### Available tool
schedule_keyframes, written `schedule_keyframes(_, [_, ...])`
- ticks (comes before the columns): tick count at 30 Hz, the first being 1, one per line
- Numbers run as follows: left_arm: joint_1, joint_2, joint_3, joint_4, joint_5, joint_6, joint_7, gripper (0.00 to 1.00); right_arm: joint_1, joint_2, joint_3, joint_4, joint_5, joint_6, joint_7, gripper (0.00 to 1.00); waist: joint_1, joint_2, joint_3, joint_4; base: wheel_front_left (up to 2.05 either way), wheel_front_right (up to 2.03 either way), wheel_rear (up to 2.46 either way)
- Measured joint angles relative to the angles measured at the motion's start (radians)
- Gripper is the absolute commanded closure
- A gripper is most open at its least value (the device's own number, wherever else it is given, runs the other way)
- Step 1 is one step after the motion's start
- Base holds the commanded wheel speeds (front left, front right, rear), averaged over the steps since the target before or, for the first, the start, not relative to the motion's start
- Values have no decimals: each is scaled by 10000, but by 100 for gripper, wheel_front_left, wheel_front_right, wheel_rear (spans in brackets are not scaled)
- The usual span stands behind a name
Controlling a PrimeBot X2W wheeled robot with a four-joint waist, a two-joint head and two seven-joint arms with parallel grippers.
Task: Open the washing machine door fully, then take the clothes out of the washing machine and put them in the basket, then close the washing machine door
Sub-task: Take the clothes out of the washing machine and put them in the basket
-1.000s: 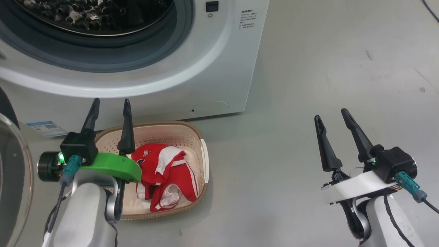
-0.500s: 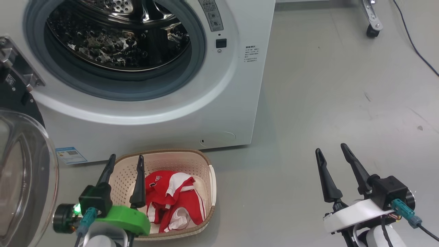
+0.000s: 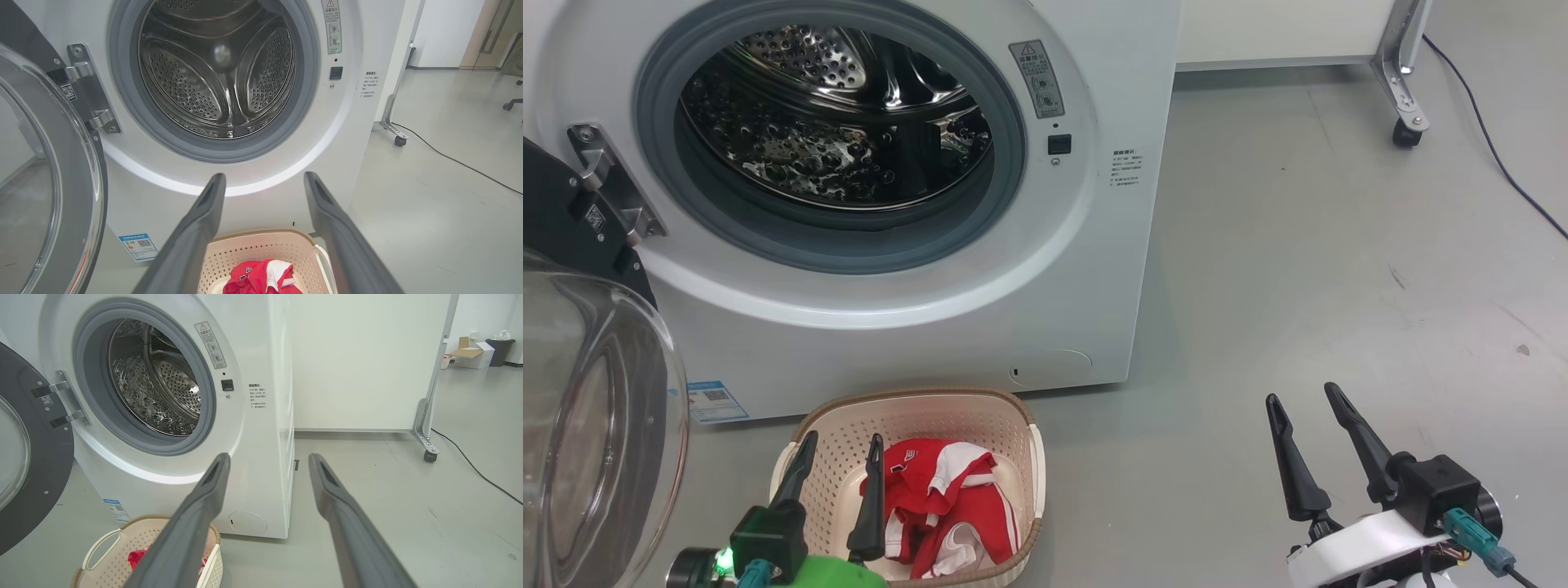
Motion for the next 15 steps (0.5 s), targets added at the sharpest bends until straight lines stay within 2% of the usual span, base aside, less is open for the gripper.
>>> schedule_keyframes(15, [443, 36, -205, -585, 134, 165, 90, 0, 129, 8, 77, -127, 0, -35, 0, 0, 0, 0, 9, 0, 0, 0, 0])
